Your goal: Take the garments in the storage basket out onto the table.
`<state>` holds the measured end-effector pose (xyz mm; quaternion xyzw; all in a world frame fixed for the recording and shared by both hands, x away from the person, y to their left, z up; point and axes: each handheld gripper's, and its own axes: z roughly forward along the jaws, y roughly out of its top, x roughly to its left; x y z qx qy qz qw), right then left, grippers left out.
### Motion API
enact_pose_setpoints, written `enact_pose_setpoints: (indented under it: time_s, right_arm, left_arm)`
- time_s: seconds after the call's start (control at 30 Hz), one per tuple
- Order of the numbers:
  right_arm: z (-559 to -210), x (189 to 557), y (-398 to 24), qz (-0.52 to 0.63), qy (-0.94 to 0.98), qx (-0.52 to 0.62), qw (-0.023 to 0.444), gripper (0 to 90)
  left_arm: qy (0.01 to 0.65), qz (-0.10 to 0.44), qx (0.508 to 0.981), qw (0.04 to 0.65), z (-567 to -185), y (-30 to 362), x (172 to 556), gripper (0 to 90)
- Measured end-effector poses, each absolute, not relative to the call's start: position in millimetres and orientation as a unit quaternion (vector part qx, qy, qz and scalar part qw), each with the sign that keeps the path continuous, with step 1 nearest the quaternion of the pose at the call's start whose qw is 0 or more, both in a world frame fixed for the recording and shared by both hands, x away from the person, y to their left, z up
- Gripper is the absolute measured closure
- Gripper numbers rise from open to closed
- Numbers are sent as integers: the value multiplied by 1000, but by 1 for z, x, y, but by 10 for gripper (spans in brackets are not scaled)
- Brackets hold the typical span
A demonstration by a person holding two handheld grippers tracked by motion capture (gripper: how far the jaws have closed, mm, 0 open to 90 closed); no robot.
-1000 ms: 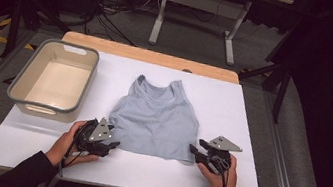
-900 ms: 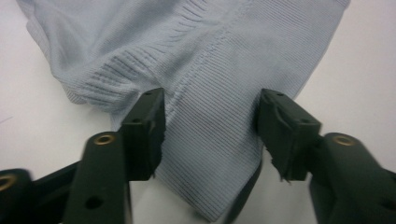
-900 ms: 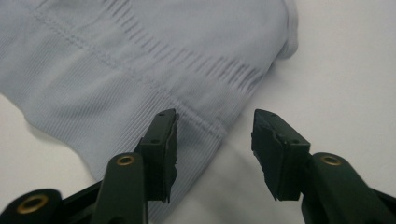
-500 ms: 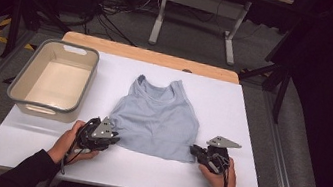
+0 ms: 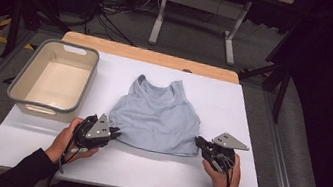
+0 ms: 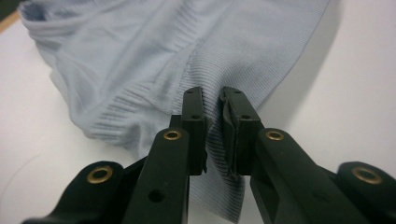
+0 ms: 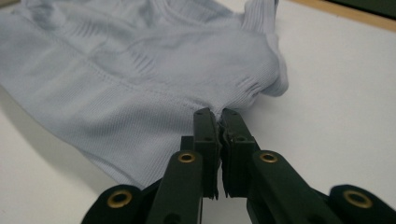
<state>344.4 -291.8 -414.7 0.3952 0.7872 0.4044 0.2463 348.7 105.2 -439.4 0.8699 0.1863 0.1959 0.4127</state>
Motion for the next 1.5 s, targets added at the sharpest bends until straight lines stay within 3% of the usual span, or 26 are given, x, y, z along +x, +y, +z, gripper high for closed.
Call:
enact_pose_setpoints:
  time_s: [0.37, 0.67, 0.73, 0.93, 1.1, 1.13, 1.23, 1.3, 1.33, 1.37, 1.43, 1.5]
  right_arm:
    - [-404, 344, -293, 406, 777, 401, 264, 860]
    - [-413, 343, -302, 378, 781, 415, 273, 861]
    - [-415, 343, -306, 373, 780, 424, 270, 862]
    - [-421, 342, -310, 361, 787, 428, 259, 860]
    - [-429, 345, -309, 337, 802, 422, 257, 794]
    - [-431, 348, -311, 335, 801, 424, 257, 649]
    - [-431, 351, -312, 346, 796, 425, 255, 594]
    - [-429, 355, -313, 362, 788, 422, 265, 522]
    - [-429, 360, -314, 376, 783, 419, 265, 537]
    - [-429, 360, -314, 376, 783, 419, 265, 537]
    - [-434, 370, -314, 377, 784, 426, 248, 587]
    - [-438, 375, -314, 374, 786, 431, 238, 640]
  left_arm:
    - [187, 213, 865, 415, -428, 115, 347, 769]
    - [217, 219, 874, 376, -444, 114, 353, 607]
    - [238, 198, 872, 379, -451, 114, 358, 535]
    - [258, 172, 872, 378, -461, 107, 365, 443]
    - [269, 160, 870, 380, -463, 102, 371, 390]
    - [270, 158, 871, 378, -463, 101, 372, 393]
    - [269, 143, 874, 378, -464, 99, 374, 438]
    - [262, 127, 879, 378, -463, 99, 376, 535]
    - [259, 120, 881, 378, -463, 99, 377, 638]
    - [256, 110, 883, 379, -463, 99, 378, 638]
    - [252, 104, 885, 377, -462, 99, 379, 788]
    - [247, 109, 888, 372, -461, 98, 379, 810]
